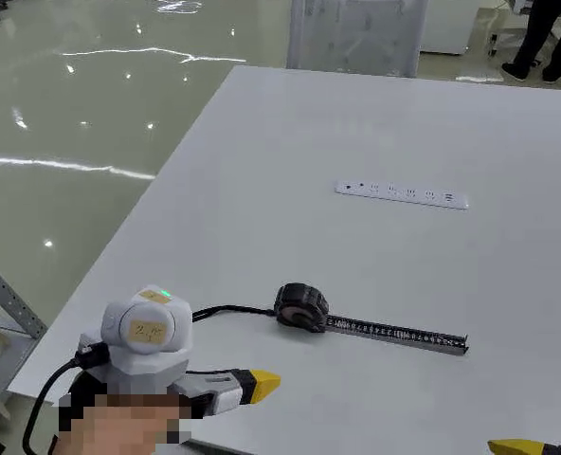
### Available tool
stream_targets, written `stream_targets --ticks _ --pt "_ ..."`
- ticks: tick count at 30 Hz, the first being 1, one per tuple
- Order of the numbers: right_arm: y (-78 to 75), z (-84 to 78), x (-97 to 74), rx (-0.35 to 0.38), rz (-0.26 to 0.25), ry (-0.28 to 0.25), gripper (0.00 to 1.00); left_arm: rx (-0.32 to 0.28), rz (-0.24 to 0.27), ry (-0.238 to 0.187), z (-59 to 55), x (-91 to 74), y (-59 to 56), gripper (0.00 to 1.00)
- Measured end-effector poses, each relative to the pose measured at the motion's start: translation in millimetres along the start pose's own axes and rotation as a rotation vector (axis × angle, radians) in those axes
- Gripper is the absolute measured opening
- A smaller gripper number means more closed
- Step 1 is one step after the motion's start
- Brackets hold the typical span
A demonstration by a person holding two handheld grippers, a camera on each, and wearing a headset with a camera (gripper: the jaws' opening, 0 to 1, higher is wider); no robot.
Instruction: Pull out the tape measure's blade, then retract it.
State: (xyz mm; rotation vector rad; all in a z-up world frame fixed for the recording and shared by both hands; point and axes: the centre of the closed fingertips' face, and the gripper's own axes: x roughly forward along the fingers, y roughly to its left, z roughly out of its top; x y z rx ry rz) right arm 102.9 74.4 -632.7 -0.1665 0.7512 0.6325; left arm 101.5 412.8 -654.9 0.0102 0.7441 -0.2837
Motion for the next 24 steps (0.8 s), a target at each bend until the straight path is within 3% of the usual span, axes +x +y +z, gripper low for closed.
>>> stream_targets --ticks 7,10,16,24 --pt "-1.3 1.4 6.3 -0.022 0.011 -0.004 0.99 -0.003 0.044 0.004 -2.3 3.4 -2.3 0.96" --pt "-2.9 0.5 11.3 -0.046 0.011 0.008 0.98 -0.022 0.043 -0.012 2.8 6.7 -4.4 0.96" --pt "-4.6 -3.3 19.0 -0.056 0.017 0.022 0.96 -0.011 0.041 0.011 1.9 21.3 -6.6 0.95" --pt "-6.0 -3.8 30.0 -0.080 0.026 0.042 0.94 -0.016 0.019 -0.001 6.7 40.6 -12.5 0.93"
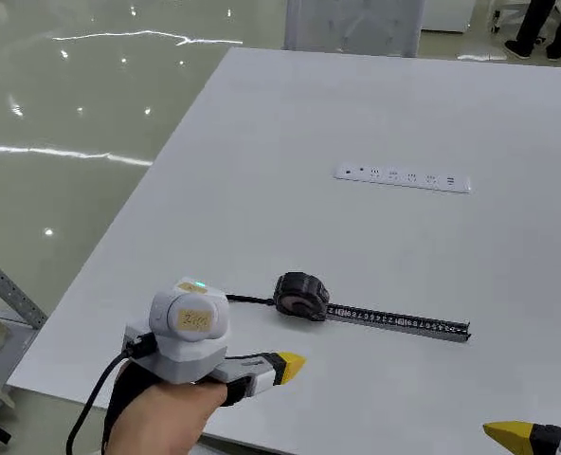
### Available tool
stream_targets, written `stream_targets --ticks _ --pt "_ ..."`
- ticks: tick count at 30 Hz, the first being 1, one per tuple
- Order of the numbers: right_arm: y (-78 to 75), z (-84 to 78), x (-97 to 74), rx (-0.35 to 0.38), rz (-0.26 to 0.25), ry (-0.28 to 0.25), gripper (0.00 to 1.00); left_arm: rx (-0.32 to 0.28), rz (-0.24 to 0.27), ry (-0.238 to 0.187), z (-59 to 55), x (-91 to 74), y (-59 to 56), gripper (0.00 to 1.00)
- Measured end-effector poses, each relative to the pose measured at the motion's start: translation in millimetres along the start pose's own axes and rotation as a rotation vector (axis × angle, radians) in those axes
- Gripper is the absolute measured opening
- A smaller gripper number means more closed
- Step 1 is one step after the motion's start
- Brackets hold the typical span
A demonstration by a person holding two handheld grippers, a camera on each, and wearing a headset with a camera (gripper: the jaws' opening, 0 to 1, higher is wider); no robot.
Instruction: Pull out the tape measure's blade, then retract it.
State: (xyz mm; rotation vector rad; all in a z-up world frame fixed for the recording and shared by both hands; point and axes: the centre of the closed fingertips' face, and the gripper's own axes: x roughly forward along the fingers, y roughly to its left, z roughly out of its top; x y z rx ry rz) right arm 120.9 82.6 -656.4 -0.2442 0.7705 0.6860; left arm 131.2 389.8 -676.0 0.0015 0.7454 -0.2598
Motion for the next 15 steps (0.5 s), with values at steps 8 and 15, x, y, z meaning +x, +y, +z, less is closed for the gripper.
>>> stream_targets --ticks 8,15 --pt "-11.0 -1.8 15.5 -0.002 0.007 0.021 0.91 -0.001 0.034 -0.021 6.6 18.7 6.7 0.93" --pt "-11.7 -3.8 28.9 -0.023 0.033 0.045 0.88 -0.009 0.047 -0.024 9.8 31.5 9.9 0.91"
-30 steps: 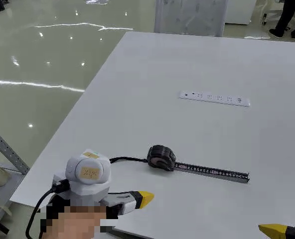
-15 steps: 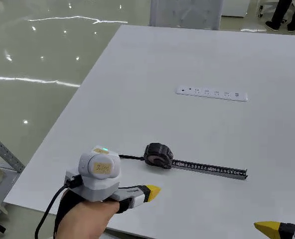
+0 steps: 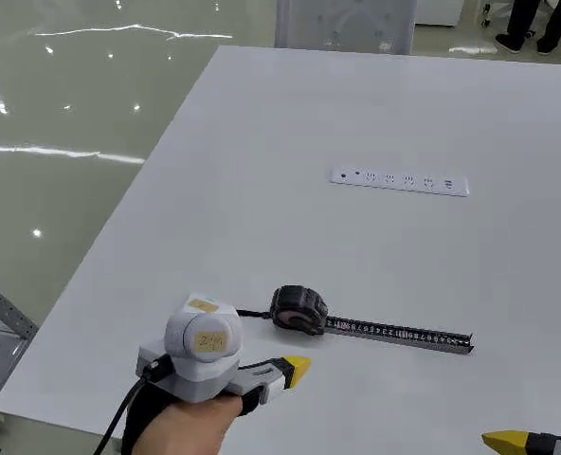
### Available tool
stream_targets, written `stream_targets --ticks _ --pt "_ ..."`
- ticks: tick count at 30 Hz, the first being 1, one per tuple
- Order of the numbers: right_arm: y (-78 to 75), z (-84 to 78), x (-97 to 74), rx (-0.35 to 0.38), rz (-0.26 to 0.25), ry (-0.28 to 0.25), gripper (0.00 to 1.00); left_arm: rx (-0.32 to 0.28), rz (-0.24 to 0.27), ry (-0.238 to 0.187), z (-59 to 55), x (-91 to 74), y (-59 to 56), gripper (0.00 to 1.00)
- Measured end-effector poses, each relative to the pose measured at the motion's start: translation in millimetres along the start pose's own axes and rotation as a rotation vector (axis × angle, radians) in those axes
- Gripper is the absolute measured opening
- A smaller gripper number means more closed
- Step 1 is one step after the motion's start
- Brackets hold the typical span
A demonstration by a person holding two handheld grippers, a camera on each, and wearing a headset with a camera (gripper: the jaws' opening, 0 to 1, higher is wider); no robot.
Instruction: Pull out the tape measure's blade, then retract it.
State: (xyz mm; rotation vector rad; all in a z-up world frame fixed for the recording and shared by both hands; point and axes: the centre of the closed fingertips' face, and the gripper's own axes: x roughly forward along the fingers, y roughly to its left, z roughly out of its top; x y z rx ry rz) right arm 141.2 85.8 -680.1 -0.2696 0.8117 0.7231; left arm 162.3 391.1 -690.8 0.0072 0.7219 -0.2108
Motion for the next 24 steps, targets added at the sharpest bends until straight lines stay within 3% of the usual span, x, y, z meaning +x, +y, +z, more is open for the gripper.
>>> stream_targets --ticks 10,24 --pt "-3.1 1.9 14.0 -0.037 0.025 0.025 0.86 -0.001 -0.006 0.019 -0.3 21.0 -4.7 0.91" --pt "-26.0 -4.2 49.1 -0.136 0.065 0.063 0.80 -0.012 0.008 0.031 -0.1 41.8 -5.6 0.90"
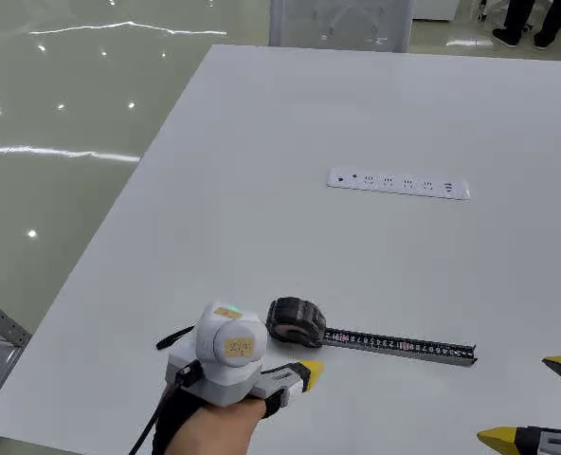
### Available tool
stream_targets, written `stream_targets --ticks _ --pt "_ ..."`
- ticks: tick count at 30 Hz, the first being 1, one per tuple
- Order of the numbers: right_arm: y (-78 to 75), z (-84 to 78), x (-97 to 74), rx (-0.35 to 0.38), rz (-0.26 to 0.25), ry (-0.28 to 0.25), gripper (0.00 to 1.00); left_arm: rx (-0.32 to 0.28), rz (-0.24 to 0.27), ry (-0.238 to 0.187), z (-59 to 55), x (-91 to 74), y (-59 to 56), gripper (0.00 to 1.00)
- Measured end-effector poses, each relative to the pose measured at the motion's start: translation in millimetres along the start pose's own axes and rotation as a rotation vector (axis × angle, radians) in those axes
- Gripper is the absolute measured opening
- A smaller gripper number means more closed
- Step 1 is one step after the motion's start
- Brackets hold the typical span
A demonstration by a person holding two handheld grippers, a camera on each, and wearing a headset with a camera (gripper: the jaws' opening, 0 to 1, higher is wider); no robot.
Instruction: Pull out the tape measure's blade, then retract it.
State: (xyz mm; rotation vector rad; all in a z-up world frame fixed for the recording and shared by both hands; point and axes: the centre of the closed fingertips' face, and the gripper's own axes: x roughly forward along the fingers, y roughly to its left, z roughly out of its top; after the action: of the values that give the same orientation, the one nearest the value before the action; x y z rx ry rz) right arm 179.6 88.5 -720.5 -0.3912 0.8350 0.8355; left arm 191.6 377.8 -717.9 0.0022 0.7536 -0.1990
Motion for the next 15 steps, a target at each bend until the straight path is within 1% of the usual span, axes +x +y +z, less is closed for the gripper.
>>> stream_targets --ticks 2,4,6,10,15 --pt "-0.6 0.8 2.5 -0.017 0.009 0.007 0.79 -0.002 0.003 -0.001 0.8 3.8 0.1 0.90" --pt "-2.7 0.0 6.7 -0.032 0.018 0.017 0.78 -0.003 0.002 0.008 -0.3 7.6 -0.8 0.90" --pt "-3.5 4.0 9.9 -0.041 0.028 0.014 0.77 -0.007 0.001 0.009 -0.4 11.5 -2.0 0.90" --pt "-6.0 6.4 19.1 -0.073 0.048 0.023 0.77 -0.018 0.005 0.013 -0.7 18.7 -3.4 0.89" --pt "-10.2 5.1 29.7 -0.121 0.075 0.045 0.74 -0.022 0.010 0.017 0.1 26.4 -3.8 0.88"
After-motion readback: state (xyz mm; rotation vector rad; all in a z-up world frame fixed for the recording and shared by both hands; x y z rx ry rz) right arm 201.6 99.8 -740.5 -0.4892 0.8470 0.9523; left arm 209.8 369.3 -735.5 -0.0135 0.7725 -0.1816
